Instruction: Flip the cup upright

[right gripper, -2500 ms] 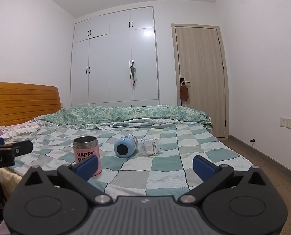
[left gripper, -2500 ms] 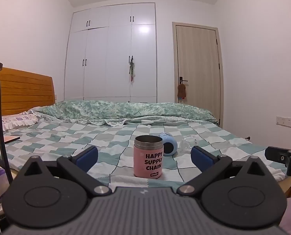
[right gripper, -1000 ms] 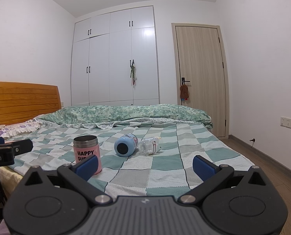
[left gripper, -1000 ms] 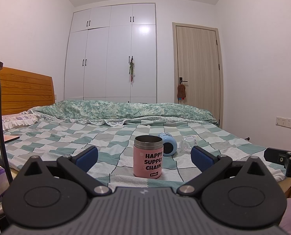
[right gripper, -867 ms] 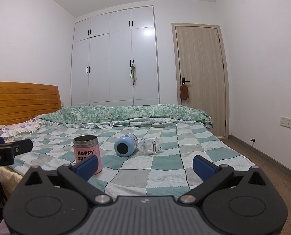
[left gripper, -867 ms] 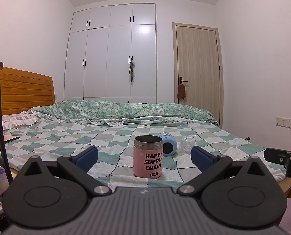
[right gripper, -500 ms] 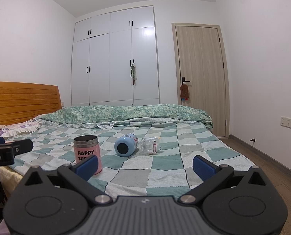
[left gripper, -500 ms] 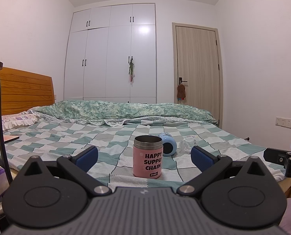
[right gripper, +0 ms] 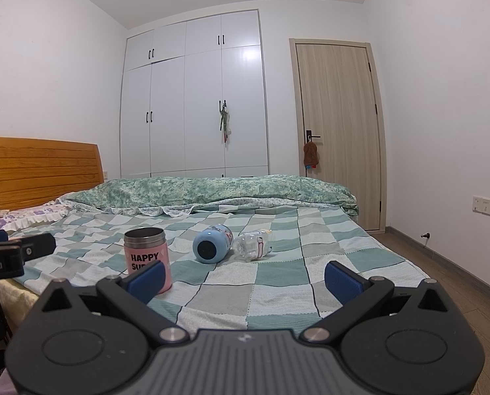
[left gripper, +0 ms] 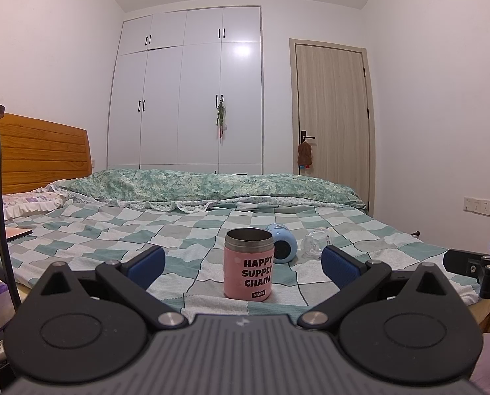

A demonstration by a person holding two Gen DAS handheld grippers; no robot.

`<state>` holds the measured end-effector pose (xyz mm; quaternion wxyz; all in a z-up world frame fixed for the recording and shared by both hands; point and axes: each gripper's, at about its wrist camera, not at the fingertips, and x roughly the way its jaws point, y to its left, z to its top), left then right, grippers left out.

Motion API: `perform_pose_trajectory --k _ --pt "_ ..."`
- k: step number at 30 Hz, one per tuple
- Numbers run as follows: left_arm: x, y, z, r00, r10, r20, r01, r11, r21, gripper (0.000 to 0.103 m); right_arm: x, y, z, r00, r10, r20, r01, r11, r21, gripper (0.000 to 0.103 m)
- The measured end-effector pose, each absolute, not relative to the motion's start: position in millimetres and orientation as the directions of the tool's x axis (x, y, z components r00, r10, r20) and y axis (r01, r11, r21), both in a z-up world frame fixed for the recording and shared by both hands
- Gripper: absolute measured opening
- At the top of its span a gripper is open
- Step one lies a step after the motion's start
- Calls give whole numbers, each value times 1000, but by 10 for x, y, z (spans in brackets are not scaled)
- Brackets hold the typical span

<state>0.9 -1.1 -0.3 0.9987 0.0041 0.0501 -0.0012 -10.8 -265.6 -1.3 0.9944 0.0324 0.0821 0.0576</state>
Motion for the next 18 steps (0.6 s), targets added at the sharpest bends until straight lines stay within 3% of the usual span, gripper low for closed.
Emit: perform_pose_trajectory --k 18 --pt "61 -60 34 994 -13 -109 15 1000 16 103 -79 -2664 12 979 120 -167 -108 991 74 103"
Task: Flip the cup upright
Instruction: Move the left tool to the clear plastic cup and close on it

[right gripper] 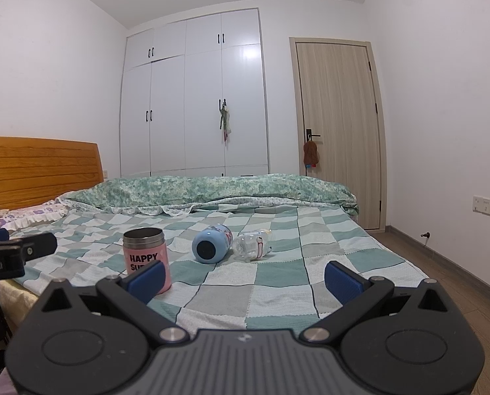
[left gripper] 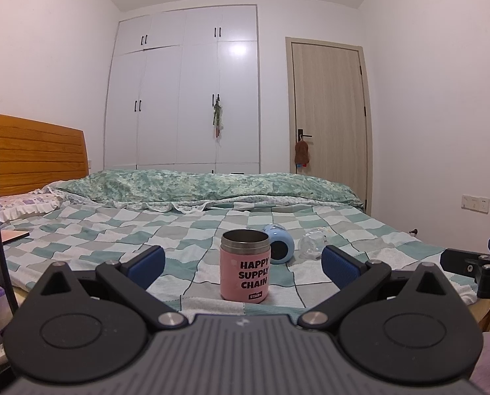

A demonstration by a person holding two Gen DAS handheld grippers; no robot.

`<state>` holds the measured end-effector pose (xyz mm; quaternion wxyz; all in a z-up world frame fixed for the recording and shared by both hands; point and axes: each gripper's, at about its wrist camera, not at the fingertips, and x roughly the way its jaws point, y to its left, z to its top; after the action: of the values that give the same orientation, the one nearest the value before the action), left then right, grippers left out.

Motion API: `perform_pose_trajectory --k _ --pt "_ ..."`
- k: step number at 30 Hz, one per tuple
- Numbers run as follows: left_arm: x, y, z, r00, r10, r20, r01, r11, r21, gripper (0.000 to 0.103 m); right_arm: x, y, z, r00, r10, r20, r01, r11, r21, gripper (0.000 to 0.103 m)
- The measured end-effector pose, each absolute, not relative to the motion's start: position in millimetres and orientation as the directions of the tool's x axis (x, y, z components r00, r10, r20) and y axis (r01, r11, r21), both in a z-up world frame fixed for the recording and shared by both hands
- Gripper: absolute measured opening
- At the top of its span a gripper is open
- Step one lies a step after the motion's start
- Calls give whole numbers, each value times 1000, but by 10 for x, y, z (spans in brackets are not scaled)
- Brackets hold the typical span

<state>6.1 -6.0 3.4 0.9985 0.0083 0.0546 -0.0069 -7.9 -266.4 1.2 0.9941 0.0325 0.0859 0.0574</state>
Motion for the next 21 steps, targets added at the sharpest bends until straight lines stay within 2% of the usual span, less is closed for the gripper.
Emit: perform_pose_trajectory --k 13,21 --pt "741 -376 423 978 -118 -173 133 988 74 103 386 -2802 94 970 140 -197 -126 989 79 103" --pt "1478 -658 563 941 -172 -293 213 970 114 103 1042 -2959 100 958 160 -240 -149 987 66 103"
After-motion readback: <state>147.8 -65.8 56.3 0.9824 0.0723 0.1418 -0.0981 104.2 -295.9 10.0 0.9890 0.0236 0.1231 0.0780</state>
